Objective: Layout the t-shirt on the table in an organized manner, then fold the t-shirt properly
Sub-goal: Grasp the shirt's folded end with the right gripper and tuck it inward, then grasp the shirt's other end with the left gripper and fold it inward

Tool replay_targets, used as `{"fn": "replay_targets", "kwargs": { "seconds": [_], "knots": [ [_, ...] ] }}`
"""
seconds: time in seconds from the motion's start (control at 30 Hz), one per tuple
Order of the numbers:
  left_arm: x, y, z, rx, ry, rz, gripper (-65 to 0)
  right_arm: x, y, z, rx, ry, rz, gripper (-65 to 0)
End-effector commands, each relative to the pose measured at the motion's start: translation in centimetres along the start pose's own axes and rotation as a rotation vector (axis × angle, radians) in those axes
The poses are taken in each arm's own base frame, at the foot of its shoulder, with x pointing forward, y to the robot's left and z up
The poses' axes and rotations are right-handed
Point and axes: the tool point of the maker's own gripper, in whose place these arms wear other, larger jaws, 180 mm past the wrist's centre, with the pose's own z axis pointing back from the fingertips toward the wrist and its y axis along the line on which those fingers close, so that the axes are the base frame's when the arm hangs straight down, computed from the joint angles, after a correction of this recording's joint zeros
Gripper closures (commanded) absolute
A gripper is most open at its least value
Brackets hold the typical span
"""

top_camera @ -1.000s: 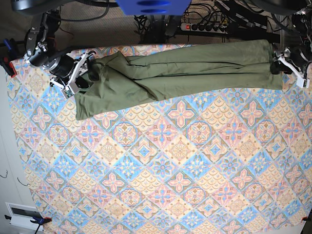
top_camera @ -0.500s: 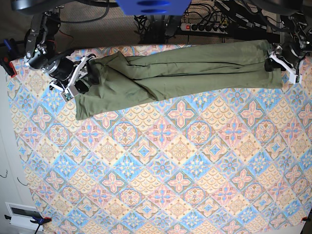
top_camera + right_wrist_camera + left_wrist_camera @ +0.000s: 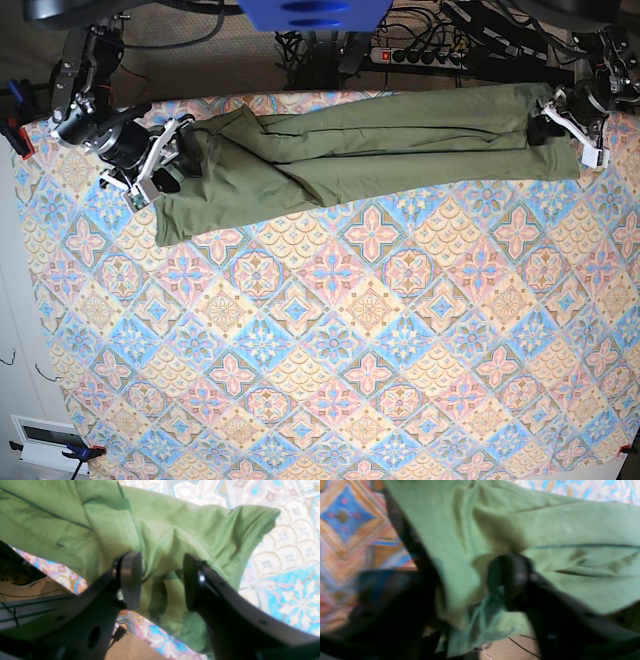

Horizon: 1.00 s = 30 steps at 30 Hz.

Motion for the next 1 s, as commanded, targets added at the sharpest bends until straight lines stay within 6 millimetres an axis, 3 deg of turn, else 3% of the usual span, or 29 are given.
{"fn": "replay_targets", "kwargs": {
  "seconds": [0.0, 0.13, 0.3, 0.57, 0.73, 0.97],
  "knots": [
    [-1.3, 0.1, 0.2, 0.006, 0.066, -0.013, -16.4, 1.6, -0.3, 0.4, -0.002, -0.050, 0.024, -25.9],
    [-0.5, 0.0, 0.0, 0.000, 0.042, -0.013, 0.0, 1.8, -0.3, 0.4, -0.002, -0.054, 0.025, -25.9],
    [1.8, -0.1, -0.3, -0.004, -0.009, -0.023, 0.0, 2.2, -0.5, 0.4, -0.005, -0.063, 0.030, -25.9],
    [6.9, 3.7, 2.5, 0.095, -0.113, -0.042, 0.0, 2.3, -0.5, 0.3, -0.006, -0.065, 0.032, -25.9],
    [11.0, 7.2, 4.1, 0.151, -0.163, -0.043, 0.0, 2.9, -0.8, 0.3, -0.010, -0.079, 0.038, -25.9],
    [14.4, 7.7, 5.2, 0.169, -0.240, -0.073, 0.0, 3.0, -0.8, 0.3, -0.011, -0.081, 0.040, -25.9]
  ]
}}
